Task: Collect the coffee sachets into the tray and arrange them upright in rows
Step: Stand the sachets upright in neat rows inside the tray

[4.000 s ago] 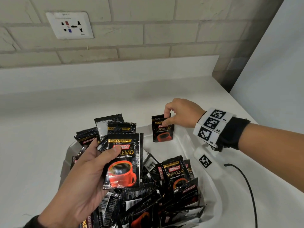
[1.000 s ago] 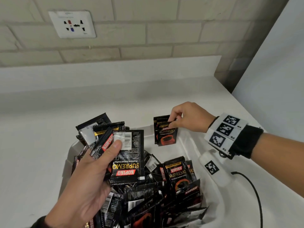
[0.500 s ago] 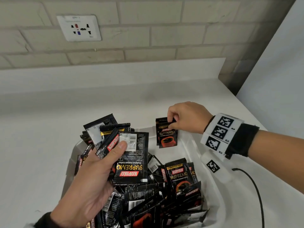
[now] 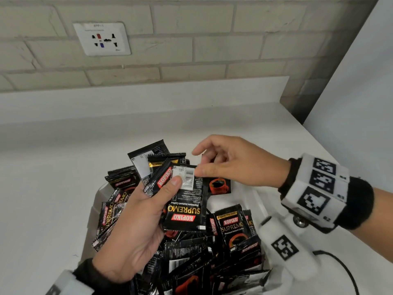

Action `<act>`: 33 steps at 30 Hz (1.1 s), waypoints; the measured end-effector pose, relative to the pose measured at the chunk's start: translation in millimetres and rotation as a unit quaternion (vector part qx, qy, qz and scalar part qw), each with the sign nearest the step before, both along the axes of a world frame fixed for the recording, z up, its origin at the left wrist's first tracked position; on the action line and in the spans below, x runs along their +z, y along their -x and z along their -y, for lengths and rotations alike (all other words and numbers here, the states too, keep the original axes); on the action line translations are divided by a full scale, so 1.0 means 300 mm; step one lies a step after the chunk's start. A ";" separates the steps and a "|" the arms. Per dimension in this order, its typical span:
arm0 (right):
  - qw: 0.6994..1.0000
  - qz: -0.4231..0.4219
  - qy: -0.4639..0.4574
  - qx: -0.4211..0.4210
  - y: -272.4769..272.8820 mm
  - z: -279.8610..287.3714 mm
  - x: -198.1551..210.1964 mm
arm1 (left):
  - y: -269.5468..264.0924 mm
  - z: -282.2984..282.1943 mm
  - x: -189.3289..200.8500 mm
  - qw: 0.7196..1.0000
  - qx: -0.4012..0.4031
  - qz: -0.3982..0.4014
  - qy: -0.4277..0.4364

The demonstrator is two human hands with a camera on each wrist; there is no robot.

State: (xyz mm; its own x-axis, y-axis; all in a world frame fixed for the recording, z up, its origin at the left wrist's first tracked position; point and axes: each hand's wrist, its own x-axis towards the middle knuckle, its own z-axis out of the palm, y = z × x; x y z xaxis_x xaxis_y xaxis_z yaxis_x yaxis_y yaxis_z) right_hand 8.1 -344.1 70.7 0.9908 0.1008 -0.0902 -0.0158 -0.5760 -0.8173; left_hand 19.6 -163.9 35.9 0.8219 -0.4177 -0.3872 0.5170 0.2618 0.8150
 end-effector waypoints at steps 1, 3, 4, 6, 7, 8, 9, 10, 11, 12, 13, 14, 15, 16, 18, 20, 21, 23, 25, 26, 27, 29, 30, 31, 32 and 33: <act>0.999 -0.017 -0.031 0.003 0.010 -0.008 -0.004 | 0.004 0.007 0.001 1.000 -0.007 0.003 0.001; 0.997 -0.025 -0.067 -0.004 0.022 -0.014 -0.016 | 0.010 0.012 0.001 1.000 -0.012 0.002 0.010; 0.997 -0.025 -0.075 -0.009 0.026 -0.013 -0.021 | 0.013 0.011 0.001 1.000 -0.013 -0.001 0.014; 0.996 -0.033 -0.084 -0.015 0.032 -0.005 -0.025 | 0.018 0.004 0.001 1.000 -0.012 -0.002 0.020; 0.995 -0.035 -0.086 -0.019 0.035 0.004 -0.024 | 0.017 -0.001 -0.001 1.000 -0.009 -0.004 0.022; 0.996 -0.031 -0.084 -0.025 0.036 0.017 -0.023 | 0.017 -0.007 -0.003 1.000 -0.005 -0.010 0.022; 0.996 -0.019 -0.079 -0.036 0.038 0.030 -0.015 | 0.015 -0.013 -0.005 1.000 -0.001 -0.016 0.021; 0.996 0.005 -0.076 -0.053 0.039 0.045 -0.005 | 0.014 -0.018 -0.007 1.000 0.000 -0.020 0.020; 0.993 0.042 -0.080 -0.076 0.043 0.056 0.010 | 0.012 -0.022 -0.009 1.000 -0.002 -0.022 0.018; 0.986 0.091 -0.092 -0.104 0.048 0.066 0.025 | 0.012 -0.025 -0.009 1.000 -0.006 -0.022 0.014; 0.975 0.149 -0.105 -0.128 0.058 0.072 0.042 | 0.012 -0.025 -0.008 1.000 -0.015 -0.021 0.011; 0.959 0.221 -0.107 -0.139 0.071 0.073 0.056 | 0.013 -0.024 -0.007 0.999 -0.026 -0.021 0.008; 0.942 0.298 -0.087 -0.126 0.088 0.069 0.068 | 0.016 -0.021 -0.006 0.999 -0.040 -0.020 0.004; 0.927 0.363 -0.046 -0.086 0.104 0.059 0.075 | 0.021 -0.017 -0.005 0.998 -0.054 -0.019 -0.001; 0.901 0.425 0.082 0.030 0.135 0.035 0.058 | 0.028 -0.009 0.004 0.997 -0.073 -0.019 0.000; 0.870 0.422 0.226 0.119 0.154 0.027 0.018 | 0.032 0.000 0.014 0.997 -0.076 -0.021 0.013; 0.856 0.413 0.276 0.147 0.160 0.027 0.003 | 0.031 0.001 0.017 0.997 -0.075 -0.022 0.019; 0.841 0.400 0.321 0.172 0.169 0.036 -0.017 | 0.028 -0.004 0.017 0.996 -0.080 -0.022 0.024; 0.838 0.393 0.336 0.177 0.178 0.041 -0.019 | 0.027 -0.013 0.014 0.995 -0.091 -0.021 0.025; 0.836 0.391 0.342 0.175 0.181 0.042 -0.021 | 0.028 -0.017 0.014 0.995 -0.097 -0.019 0.026; 0.836 0.390 0.346 0.173 0.184 0.041 -0.024 | 0.028 -0.020 0.013 0.994 -0.103 -0.015 0.026; 0.839 0.384 0.343 0.172 0.190 0.031 -0.038 | 0.034 -0.014 0.015 0.994 -0.107 -0.003 0.014; 0.843 0.380 0.340 0.170 0.194 0.026 -0.048 | 0.037 -0.011 0.019 0.995 -0.103 0.006 0.005; 0.847 0.374 0.336 0.170 0.197 0.020 -0.056 | 0.037 -0.011 0.021 0.995 -0.097 0.015 0.001; 0.850 0.370 0.335 0.170 0.199 0.016 -0.063 | 0.037 -0.009 0.022 0.995 -0.094 0.022 -0.001; 0.853 0.364 0.333 0.173 0.201 0.014 -0.069 | 0.036 -0.009 0.021 0.995 -0.092 0.027 -0.004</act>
